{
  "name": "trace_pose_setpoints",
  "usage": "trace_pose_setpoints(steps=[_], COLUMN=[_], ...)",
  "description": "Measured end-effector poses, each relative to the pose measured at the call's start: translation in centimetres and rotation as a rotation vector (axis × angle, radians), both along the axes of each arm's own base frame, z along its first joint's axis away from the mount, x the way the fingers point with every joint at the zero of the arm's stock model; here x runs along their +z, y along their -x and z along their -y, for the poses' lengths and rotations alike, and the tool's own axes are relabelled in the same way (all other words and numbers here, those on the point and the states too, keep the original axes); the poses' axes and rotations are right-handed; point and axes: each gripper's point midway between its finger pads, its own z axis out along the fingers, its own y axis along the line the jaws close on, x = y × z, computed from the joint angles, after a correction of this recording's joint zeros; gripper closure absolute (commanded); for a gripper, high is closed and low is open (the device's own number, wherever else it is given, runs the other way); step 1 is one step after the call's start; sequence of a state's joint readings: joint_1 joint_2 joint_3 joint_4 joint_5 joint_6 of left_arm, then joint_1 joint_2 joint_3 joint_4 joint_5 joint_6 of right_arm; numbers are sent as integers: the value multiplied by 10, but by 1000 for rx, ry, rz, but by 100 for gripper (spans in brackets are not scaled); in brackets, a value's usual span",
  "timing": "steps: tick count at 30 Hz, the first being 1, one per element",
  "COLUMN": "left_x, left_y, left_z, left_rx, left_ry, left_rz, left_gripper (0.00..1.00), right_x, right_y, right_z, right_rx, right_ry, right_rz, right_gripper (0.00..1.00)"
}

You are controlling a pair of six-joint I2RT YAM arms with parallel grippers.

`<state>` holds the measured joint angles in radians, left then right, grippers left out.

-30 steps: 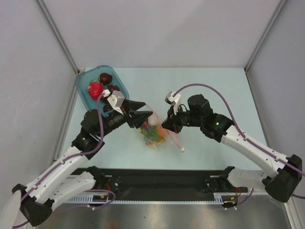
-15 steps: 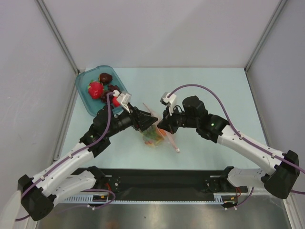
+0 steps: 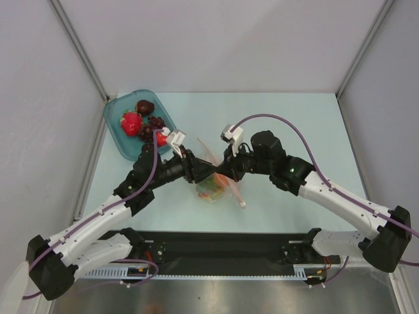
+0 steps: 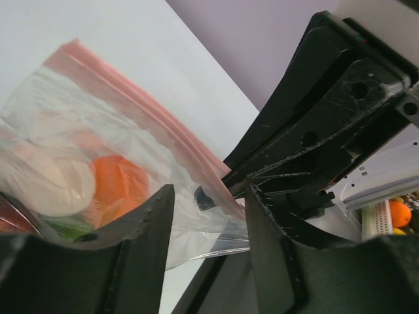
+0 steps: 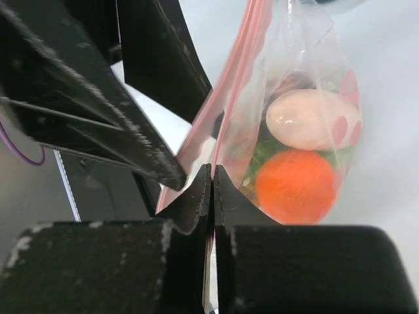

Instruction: Open the zip-top bag and remove the fake food

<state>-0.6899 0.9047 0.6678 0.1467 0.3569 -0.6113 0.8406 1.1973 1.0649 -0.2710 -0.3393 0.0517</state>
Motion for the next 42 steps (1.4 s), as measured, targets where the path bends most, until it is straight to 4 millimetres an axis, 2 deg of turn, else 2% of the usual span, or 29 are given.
trace_pose_setpoints(steps=[1,3,4,6,11,16,19,22,27,30,33,35,41,42], left_x=[-2,-5,-5,-5,-8,12,34,48,56,41,11,-10,-68,-78], left_y=[0,0,-1,-2,-17,-40,-53,-60,-60,-60,-61,-61,-68,-69], left_z=[1,3,4,6,17,43,66,82,78,59,34,17,-25,-33], left_rx=[-4,-12,-15,-19,-20,-64,-122,-177,-195,-162,-83,-22,169,197], left_ry=[-3,-1,0,1,-23,-32,-9,16,35,21,-44,-108,-314,-347], left_rz=[-6,-20,-20,-16,-10,17,36,60,85,69,29,13,-41,-52], left_gripper=[63,75,90,100,100,100,100,100,100,100,100,100,99,82], right_x=[1,2,2,1,-1,9,25,48,84,91,84,67,-6,-15], right_y=[0,-1,-3,-6,-26,-64,-74,-75,-72,-70,-67,-64,-48,-45], right_z=[0,0,1,4,20,71,101,120,137,135,123,109,56,49], right_rx=[-1,-5,-13,-30,-110,-291,-379,-428,-470,-453,-413,-372,-244,-228], right_ry=[-1,-1,2,10,27,29,21,4,-30,-50,-60,-55,10,21], right_rz=[1,5,8,11,7,21,49,89,145,156,138,103,-48,-65], right_gripper=[100,100,100,100,100,100,100,100,100,100,100,100,100,100])
